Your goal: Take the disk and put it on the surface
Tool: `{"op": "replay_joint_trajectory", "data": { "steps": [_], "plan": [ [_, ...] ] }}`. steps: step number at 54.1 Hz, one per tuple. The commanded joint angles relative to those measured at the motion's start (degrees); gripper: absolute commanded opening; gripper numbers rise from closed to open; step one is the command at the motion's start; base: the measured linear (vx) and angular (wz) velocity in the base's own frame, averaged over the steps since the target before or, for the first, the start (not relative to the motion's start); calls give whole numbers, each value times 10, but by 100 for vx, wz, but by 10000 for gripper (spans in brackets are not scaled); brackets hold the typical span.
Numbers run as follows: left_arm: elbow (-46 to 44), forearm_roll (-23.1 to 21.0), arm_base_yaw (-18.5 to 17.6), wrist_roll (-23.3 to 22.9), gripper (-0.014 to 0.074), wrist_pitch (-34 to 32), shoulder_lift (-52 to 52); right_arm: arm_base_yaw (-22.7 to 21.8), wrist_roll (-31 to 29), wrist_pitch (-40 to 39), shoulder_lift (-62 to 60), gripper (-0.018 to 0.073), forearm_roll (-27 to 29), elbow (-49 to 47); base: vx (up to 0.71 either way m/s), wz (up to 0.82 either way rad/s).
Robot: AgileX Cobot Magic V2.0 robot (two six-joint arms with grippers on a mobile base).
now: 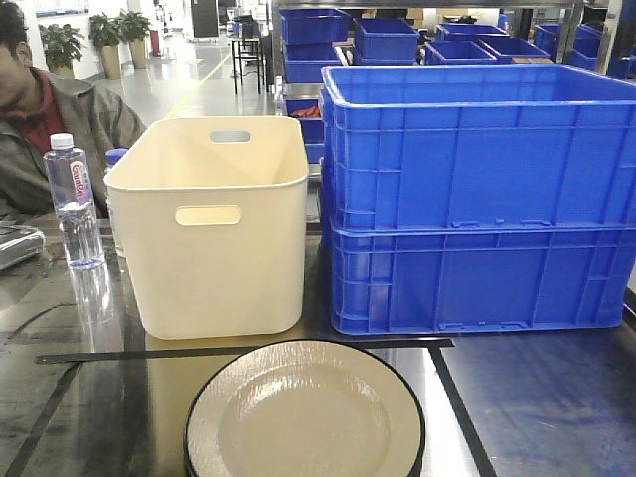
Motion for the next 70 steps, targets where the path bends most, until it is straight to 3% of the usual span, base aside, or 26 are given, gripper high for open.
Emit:
{"op": "replay_joint_trajectory", "data": {
  "steps": [1, 6, 7, 12, 13, 14, 15, 22, 23, 30, 36, 45, 47, 50, 70],
  "plan": [
    [-16, -23, -3, 1, -1, -29, 2, -2, -3, 16, -3, -11, 13, -17, 0, 0],
    [-16, -23, -3, -1, -1, -39, 2, -2, -3, 16, -3, -11, 13, -17, 0, 0],
    [-16, 8, -3, -1, -1, -39, 0, -2, -3, 16, -3, -11, 13, -17, 0, 0],
    [-16, 8, -3, -1, -1, -39, 0, -2, -3, 16, -3, -11, 13, -17, 0, 0],
    [-16, 8, -3, -93, -1, -50, 0, -2, -3, 16, -3, -11, 13, -17, 0, 0],
    [-16, 8, -3, -93, -1, -50, 0, -2, -3, 16, -3, -11, 13, -17, 0, 0],
    [-9, 150, -3, -93, -1, -50, -15, -2, -3, 16, -3, -11, 13, -17, 0, 0],
    [-9, 150, -3, -93, -1, -50, -15, -2, -3, 16, -3, -11, 13, -17, 0, 0],
    [55, 275, -3, -268, -1, -162, -46, -2, -3, 16, -3, -11, 13, -17, 0, 0],
    [160, 344, -3, -333, -1, -280, -104, -2, -3, 16, -3, -11, 13, -17, 0, 0],
    [264, 371, -3, -371, -1, -350, -172, -2, -3, 16, -3, -11, 13, -17, 0, 0],
    [403, 373, -3, -417, -1, -369, -287, -2, -3, 16, -3, -11, 13, -17, 0, 0],
    [395, 384, -3, -417, -1, -304, -313, -2, -3, 16, -3, -11, 13, -17, 0, 0],
    [393, 410, -4, -418, -1, -274, -310, -2, -3, 17, -3, -11, 13, -17, 0, 0],
    [395, 427, -4, -419, -1, -273, -305, -2, -3, 12, -3, -11, 13, -16, 0, 0]
  ]
}}
